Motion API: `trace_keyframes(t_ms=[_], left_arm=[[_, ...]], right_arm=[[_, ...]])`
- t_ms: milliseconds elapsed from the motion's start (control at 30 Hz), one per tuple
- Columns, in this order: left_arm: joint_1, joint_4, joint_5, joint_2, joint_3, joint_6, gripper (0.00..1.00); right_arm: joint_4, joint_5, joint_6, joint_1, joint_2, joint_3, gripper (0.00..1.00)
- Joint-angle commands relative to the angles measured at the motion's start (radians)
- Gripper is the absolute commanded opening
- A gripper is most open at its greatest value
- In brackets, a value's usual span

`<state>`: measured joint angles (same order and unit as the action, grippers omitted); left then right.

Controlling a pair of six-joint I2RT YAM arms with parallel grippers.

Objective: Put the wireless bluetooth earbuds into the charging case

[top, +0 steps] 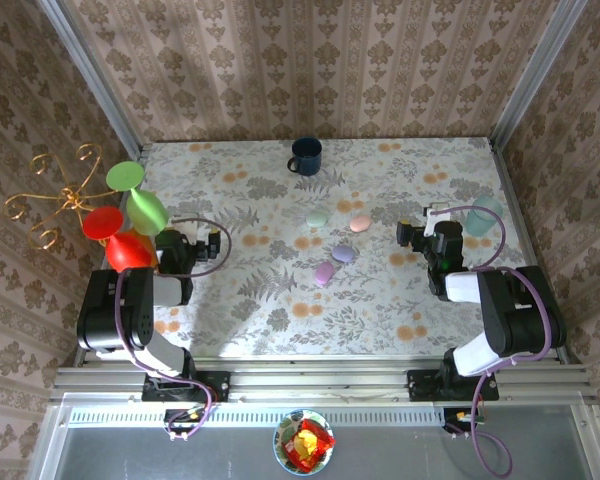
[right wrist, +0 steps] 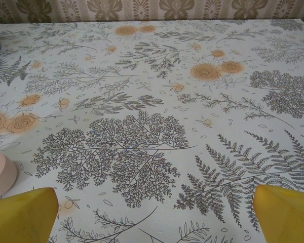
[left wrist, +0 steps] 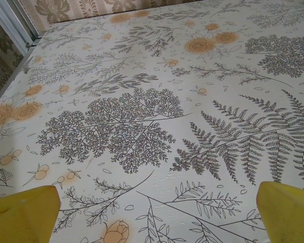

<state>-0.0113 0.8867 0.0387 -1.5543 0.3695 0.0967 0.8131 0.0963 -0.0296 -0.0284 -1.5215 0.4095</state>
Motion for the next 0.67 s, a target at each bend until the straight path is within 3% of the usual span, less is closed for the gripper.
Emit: trace_keyframes(t_ms=[0,633], left_arm=[[0.005,0.033,0.015,-0.001,0.02,-0.023,1.0],[0.005,0.025,-0.01,-0.003,0.025,-0.031,1.0]], right_arm=[[0.041,-0.006,-0.006,0.005,-0.011,-0.002,1.0],[0.047,-0.002,-0.005,0.005,-0.008,-0.006,1.0]])
